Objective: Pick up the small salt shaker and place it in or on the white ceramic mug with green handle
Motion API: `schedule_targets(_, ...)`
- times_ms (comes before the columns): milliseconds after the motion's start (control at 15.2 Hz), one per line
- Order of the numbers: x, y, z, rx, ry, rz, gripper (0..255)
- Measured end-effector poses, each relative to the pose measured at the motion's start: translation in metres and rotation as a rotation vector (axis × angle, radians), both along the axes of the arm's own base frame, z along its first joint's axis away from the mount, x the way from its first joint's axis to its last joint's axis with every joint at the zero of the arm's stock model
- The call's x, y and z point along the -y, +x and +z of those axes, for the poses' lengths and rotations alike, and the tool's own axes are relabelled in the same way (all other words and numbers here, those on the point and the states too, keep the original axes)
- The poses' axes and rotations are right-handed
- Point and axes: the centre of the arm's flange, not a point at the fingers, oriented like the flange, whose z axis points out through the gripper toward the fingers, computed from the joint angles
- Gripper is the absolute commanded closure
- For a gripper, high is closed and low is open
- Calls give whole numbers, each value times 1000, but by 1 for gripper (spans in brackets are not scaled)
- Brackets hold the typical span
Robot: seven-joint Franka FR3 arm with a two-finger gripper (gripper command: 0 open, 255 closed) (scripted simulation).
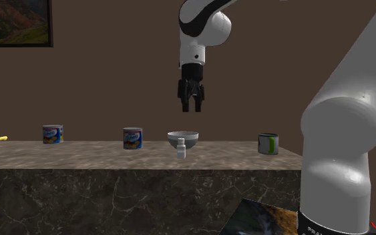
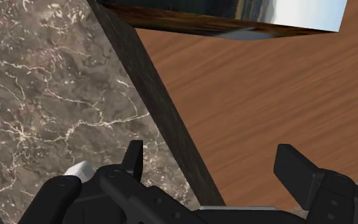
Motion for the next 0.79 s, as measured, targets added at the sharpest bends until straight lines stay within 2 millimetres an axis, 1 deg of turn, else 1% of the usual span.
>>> schedule_targets(132,18,14,-13,3,-1,-2,0)
schedule_targets(198,27,24,-16,5,-1,-2,0)
schedule_targets(264,31,32,-20,6,-2,-3,0)
schedule_targets(330,44,42,-28,7,-2,-5,0)
schedule_targets(660,85,83,-53,15,-6,-8,0)
schedule_targets(792,105,97,-64,17,-7,-10,0)
